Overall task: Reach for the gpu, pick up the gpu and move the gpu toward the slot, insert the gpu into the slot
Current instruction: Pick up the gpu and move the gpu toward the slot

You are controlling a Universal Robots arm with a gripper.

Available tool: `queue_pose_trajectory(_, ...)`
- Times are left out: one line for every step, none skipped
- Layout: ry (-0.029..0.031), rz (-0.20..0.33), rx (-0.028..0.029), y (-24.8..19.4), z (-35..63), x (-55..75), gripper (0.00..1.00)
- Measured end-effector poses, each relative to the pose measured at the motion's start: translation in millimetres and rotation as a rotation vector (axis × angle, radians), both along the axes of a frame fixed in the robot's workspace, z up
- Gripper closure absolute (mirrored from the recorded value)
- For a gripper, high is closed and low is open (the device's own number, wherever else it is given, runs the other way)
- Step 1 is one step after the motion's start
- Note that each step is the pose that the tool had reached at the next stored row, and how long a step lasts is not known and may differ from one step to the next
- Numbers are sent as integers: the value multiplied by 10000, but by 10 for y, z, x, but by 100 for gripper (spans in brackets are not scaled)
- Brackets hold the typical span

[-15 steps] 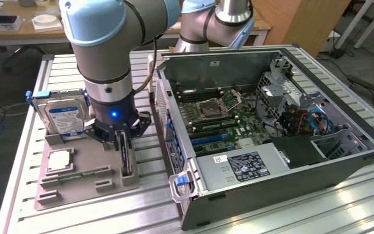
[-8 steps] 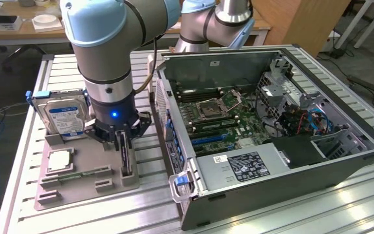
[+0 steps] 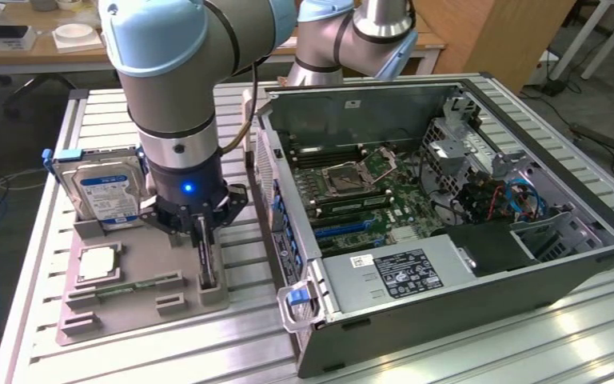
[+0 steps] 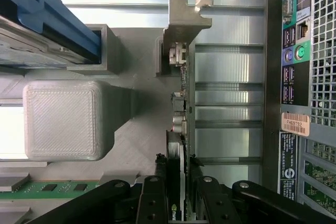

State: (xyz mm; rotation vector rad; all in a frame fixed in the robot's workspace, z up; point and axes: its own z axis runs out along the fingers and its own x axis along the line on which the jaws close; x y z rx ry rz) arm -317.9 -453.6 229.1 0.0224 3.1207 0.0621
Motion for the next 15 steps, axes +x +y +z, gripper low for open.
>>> queue_pose_trajectory(1, 1, 0, 0, 0, 0, 73)
queue_pose_trajectory(2, 0, 0, 0, 0, 0, 74)
queue_pose_trajectory(2, 0, 0, 0, 0, 0, 74)
queue_pose_trajectory(1, 0, 0, 0, 0, 0, 74)
queue_pose_trajectory(0, 0, 0, 0, 0, 0, 74)
queue_pose_trajectory(0, 0, 0, 0, 0, 0, 74)
queue_pose_trajectory(0, 0, 0, 0, 0, 0, 74)
queue_pose_trajectory(1, 0, 0, 0, 0, 0, 74)
queue_pose_trajectory(0, 0, 0, 0, 0, 0, 74)
queue_pose_trajectory(0, 0, 0, 0, 0, 0, 74)
queue_pose_trajectory(0, 0, 0, 0, 0, 0, 74)
queue_pose_trajectory(-2, 0, 0, 0, -1, -3, 74)
queue_pose_trajectory(-1, 1, 2, 0, 2, -7, 74)
queue_pose_trajectory(-2, 1, 2, 0, 10, -8, 74)
queue_pose_trajectory(-1, 2, 1, -1, 21, -9, 74)
